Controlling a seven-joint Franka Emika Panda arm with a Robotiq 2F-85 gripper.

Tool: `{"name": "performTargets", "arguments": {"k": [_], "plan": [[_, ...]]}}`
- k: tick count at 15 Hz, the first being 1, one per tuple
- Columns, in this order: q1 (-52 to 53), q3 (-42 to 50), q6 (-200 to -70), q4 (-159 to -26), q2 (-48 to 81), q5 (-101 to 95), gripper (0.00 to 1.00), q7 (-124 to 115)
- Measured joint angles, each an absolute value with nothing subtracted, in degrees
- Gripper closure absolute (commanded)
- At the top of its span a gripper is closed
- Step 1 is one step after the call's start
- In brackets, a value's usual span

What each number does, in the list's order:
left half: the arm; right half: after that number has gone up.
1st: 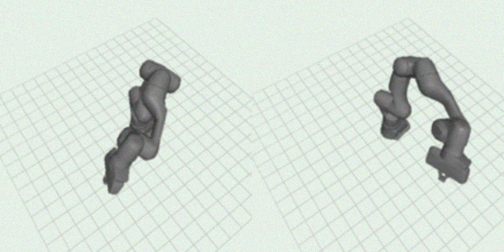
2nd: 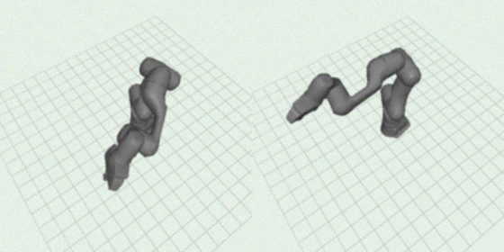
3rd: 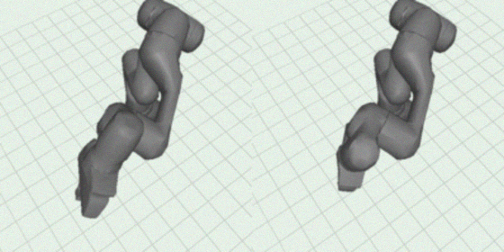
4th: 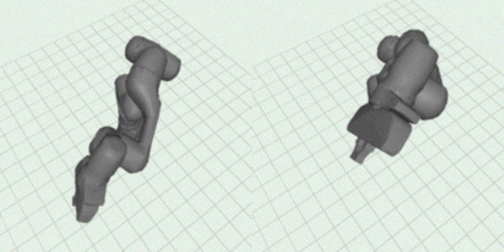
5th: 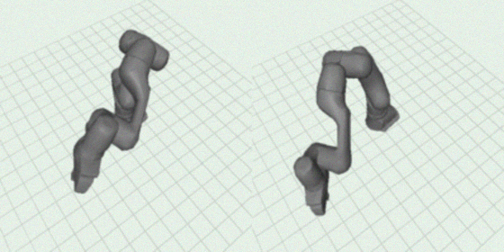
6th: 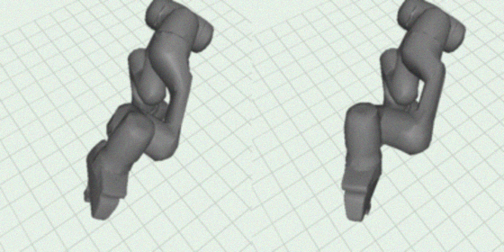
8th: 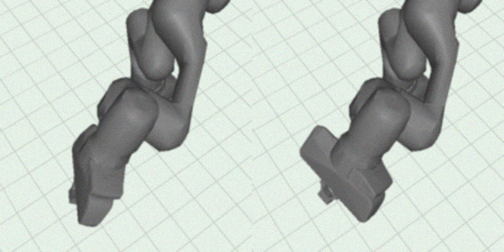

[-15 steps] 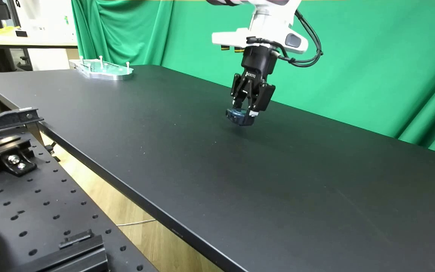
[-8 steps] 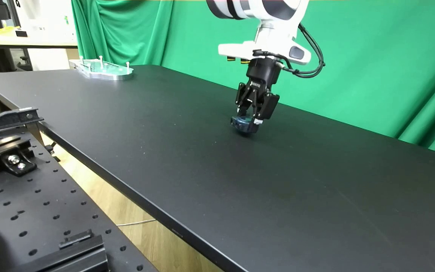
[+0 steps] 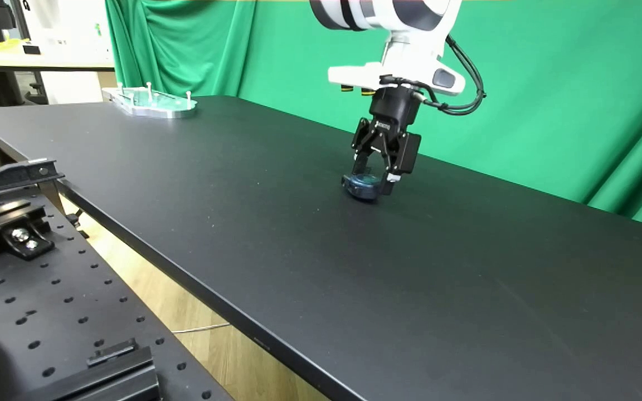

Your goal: Move the black object forward

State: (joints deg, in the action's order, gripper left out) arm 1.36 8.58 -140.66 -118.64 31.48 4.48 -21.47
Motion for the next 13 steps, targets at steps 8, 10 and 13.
{"name": "performTargets", "arguments": {"k": [8,10,13], "plan": [[1.59,9.11,-136.61,-125.22,21.54,0.67,0.00,-19.44],[1.34,9.05,-132.69,-128.44,16.62,-0.32,0.00,-16.76],[0.40,8.86,-124.43,-132.42,9.32,-1.91,0.00,-13.02]]}}
